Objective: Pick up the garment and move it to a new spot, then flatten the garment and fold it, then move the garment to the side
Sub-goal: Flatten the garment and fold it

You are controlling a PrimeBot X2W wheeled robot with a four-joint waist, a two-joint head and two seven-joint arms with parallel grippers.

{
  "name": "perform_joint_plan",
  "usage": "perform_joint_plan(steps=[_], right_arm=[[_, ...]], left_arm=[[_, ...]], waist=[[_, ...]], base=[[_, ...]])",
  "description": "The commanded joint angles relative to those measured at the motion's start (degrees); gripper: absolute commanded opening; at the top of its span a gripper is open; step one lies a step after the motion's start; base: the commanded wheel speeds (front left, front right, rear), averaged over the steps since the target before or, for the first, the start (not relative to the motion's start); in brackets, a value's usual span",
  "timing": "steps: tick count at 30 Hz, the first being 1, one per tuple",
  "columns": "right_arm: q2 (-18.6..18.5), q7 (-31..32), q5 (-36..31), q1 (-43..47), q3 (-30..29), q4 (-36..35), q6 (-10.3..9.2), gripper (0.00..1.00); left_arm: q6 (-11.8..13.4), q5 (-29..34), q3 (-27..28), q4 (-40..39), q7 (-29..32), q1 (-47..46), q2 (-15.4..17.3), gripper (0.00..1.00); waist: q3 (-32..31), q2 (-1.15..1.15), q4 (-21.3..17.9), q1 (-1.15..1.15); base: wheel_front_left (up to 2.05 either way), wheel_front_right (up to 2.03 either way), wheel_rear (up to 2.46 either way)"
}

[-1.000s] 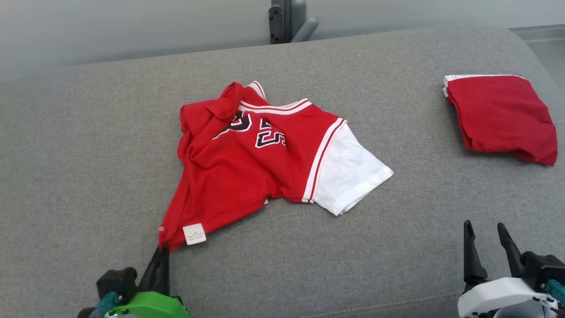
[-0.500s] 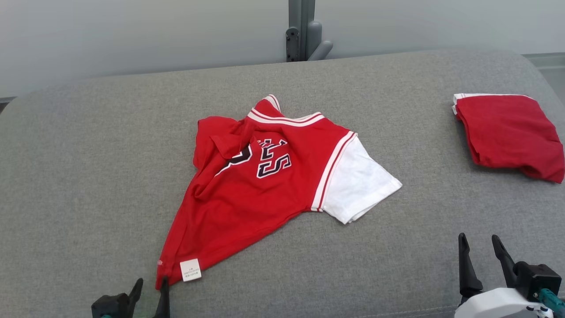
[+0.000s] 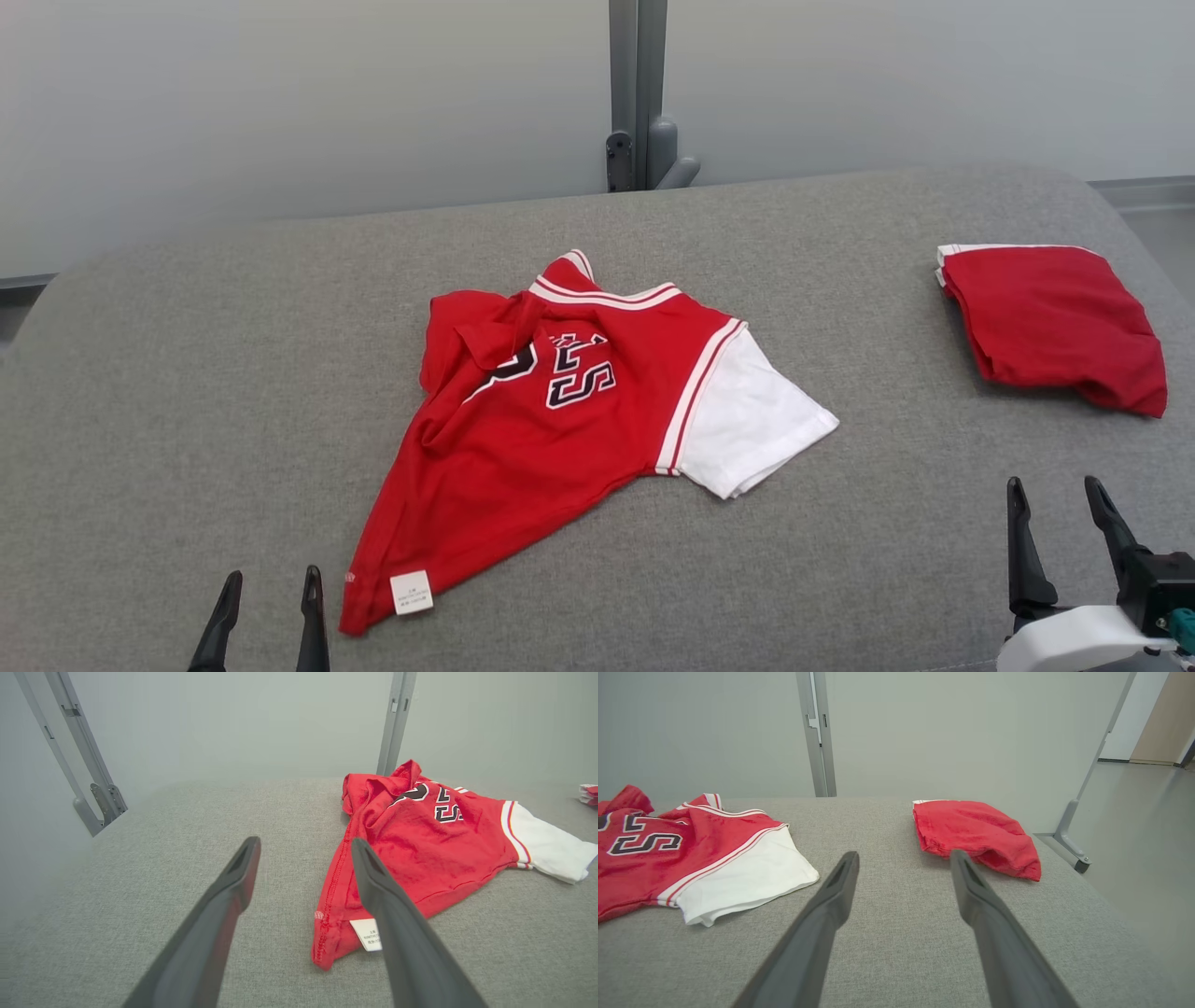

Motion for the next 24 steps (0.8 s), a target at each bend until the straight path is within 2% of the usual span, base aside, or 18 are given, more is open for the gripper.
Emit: perform_joint_plan(steps=[1,9,24], right_arm=[[-0.3,-0.2,-0.7,0.9,-0.1,-0.3,-0.09,1.00],[0.5,-0.2,-1.4,0.9,1.4,-0.9,-0.09,1.00],[1.0,-0.2,-0.5,0.6,4.0,-0.1,-0.09,1.00]], left_arm=[[-0.6,0.9,0.7,-0.7,-0.1,1.3,-0.4,1.00],[-4.8,3.5,3.3,0.4,-0.2,2.9,-3.0,1.00],[-7.5,5.9,6.4,3.2,-0.2,-0.6,-5.7,1.00]], waist=[[-1.0,0.00,-0.1,0.00],[-2.1,0.00,-0.3,0.00],[-1.1,0.00,0.8,0.00]], base=[[0.00,0.00,0.00],[0.00,0.00,0.00],[0.00,0.00,0.00]])
